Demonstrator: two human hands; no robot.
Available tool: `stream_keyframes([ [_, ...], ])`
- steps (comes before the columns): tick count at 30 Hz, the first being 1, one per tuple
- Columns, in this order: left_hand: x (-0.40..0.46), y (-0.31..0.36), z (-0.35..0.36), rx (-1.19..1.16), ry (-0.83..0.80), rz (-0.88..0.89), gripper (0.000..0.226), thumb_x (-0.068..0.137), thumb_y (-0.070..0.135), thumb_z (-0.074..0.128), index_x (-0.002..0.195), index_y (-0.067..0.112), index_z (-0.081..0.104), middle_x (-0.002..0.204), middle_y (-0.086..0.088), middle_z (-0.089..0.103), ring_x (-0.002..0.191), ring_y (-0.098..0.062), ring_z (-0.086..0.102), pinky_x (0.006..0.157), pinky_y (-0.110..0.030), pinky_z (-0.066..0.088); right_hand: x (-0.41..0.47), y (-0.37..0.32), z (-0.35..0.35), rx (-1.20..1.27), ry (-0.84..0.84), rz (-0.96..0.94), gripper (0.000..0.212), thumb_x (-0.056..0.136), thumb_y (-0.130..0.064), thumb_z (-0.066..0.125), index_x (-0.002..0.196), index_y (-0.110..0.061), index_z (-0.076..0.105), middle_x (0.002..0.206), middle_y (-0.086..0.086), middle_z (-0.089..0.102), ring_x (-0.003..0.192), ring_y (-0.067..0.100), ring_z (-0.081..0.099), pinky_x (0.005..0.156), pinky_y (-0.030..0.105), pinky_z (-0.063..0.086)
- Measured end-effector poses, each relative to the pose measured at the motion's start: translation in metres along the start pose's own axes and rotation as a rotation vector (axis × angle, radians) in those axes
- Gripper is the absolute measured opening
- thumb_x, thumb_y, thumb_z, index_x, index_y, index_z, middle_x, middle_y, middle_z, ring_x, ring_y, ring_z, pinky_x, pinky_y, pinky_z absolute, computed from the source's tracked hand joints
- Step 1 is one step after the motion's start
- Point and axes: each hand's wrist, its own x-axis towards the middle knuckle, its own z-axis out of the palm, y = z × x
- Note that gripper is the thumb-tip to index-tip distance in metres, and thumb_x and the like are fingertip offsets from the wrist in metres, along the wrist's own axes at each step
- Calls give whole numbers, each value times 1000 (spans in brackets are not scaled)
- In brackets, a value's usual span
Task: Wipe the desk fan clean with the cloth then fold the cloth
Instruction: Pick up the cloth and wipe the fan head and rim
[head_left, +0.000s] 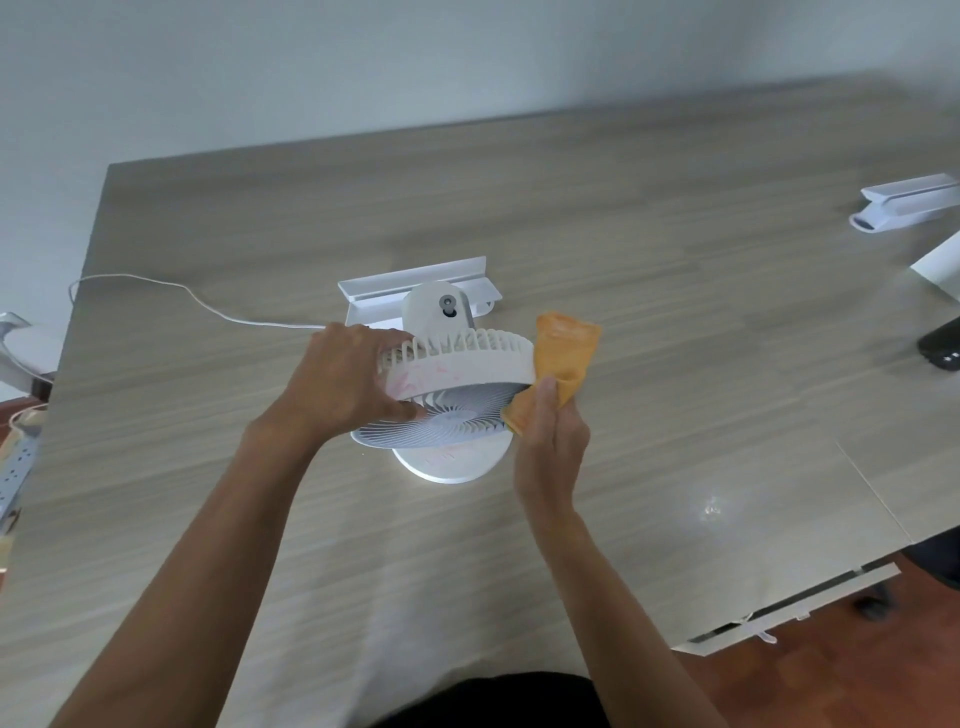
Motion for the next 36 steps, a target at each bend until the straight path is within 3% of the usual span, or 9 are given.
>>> stream_keyframes([
  [3, -2, 0, 0, 5, 1, 8, 64, 52, 46, 88, 111, 27, 71, 87, -4, 75, 80, -31, 65, 67, -29, 32, -7, 2, 5, -114, -49, -195, 52, 98, -41, 29, 111, -1, 59, 102, 17, 66, 93, 28, 62, 81, 44, 49],
  [7, -2, 4, 0, 33, -12, 7, 63, 54, 45, 87, 112, 26, 71, 92, -4, 75, 82, -30, 65, 67, -27, 31, -14, -13, 14, -115, -143, -457, 43, 101, -26, 34, 140, -10, 41, 142, 9, 46, 128, 25, 51, 104, 39, 44],
  [12, -2, 5, 0, 36, -4, 27, 65, 52, 56, 75, 108, 23, 72, 85, -7, 75, 77, -33, 66, 66, -28, 34, -21, -15, 32, -321, -168, -753, 42, 100, -16, 41, 130, 11, 54, 135, 22, 58, 140, 36, 39, 109, 54, 36],
  [20, -11, 4, 10, 98, 54, 62, 63, 55, 59, 58, 106, 25, 72, 81, -5, 74, 77, -34, 66, 68, -33, 45, -28, -21, 34, -520, -219, -778, 47, 99, -23, 44, 136, 5, 52, 142, 18, 54, 143, 32, 36, 114, 51, 31],
  [23, -16, 6, 5, 58, 46, 0, 63, 56, 54, 56, 110, 26, 69, 86, -6, 74, 82, -35, 65, 66, -31, 38, -30, -33, 32, -537, -302, -761, 53, 100, -31, 41, 144, -1, 44, 151, 12, 45, 148, 26, 29, 117, 48, 27],
  [27, -30, -2, -7, -92, -183, -101, 105, 49, 61, 81, 141, 28, 42, 133, -2, 60, 121, -28, 55, 88, -35, 43, -14, -51, -4, -140, -609, -526, 54, 101, -18, 43, 152, -6, 28, 160, 2, 30, 150, 14, 20, 122, 41, 19],
  [29, -40, -9, -18, -109, -262, -114, 126, 53, 57, 86, 153, 21, 18, 157, -1, 31, 145, -23, 28, 111, -39, 33, 4, -46, -27, -21, -514, -431, 55, 97, -3, 44, 150, -10, 34, 155, -2, 38, 146, 11, 31, 121, 40, 26],
  [32, -48, 3, -32, -107, -86, -88, 113, 69, 48, 80, 155, 16, 13, 163, -3, 16, 150, -18, 14, 119, -38, 22, 38, -32, -51, -165, -361, -331, 75, 78, 10, 45, 148, -16, 38, 150, -2, 47, 140, 8, 41, 117, 34, 33],
  [36, -48, 54, -19, -73, 200, 128, 76, 78, 31, 65, 146, 8, 38, 157, -10, 31, 149, -28, 18, 118, -42, 24, 68, -15, -61, -472, -625, -272, 83, 78, -2, 67, 151, -23, 32, 152, -8, 42, 140, 8, 39, 115, 30, 34],
])
